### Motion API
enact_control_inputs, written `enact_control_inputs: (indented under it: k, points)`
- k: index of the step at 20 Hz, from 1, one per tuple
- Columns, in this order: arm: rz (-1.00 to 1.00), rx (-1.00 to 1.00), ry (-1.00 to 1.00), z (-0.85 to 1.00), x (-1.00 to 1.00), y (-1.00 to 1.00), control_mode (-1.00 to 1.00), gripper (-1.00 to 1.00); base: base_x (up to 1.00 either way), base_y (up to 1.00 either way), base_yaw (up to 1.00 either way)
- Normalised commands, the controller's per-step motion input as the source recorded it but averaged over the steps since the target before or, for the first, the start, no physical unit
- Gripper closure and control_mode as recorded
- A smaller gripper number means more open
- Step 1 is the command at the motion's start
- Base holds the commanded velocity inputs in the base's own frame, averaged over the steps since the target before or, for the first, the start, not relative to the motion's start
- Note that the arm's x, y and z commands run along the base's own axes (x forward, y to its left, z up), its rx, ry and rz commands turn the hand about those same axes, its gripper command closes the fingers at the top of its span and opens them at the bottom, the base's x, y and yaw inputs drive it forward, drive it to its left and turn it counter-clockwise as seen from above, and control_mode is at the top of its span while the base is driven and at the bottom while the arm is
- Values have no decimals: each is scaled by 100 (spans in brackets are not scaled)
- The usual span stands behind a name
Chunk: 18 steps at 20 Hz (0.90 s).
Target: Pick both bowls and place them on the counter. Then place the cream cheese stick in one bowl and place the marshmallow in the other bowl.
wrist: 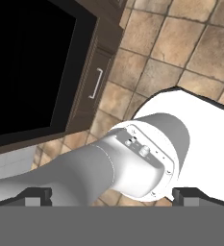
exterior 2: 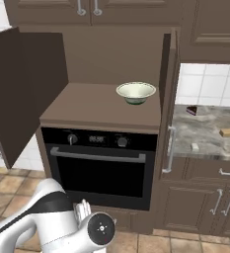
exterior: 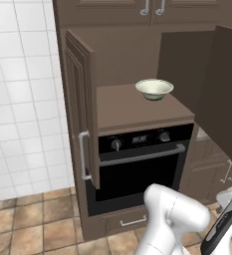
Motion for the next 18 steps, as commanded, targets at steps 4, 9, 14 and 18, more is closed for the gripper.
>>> enact_control_inputs:
  k: [4, 9, 14, 18]
  points:
    - [0, 0, 0, 0, 0, 0, 100, -100, 52, -6, 6]
    - [0, 0, 0, 0, 0, 0, 100, -100, 49, -22, 7]
    - [0, 0, 0, 0, 0, 0, 100, -100, 52, -17, 6]
    - [0, 0, 0, 0, 0, 0, 100, -100, 52, -26, 7]
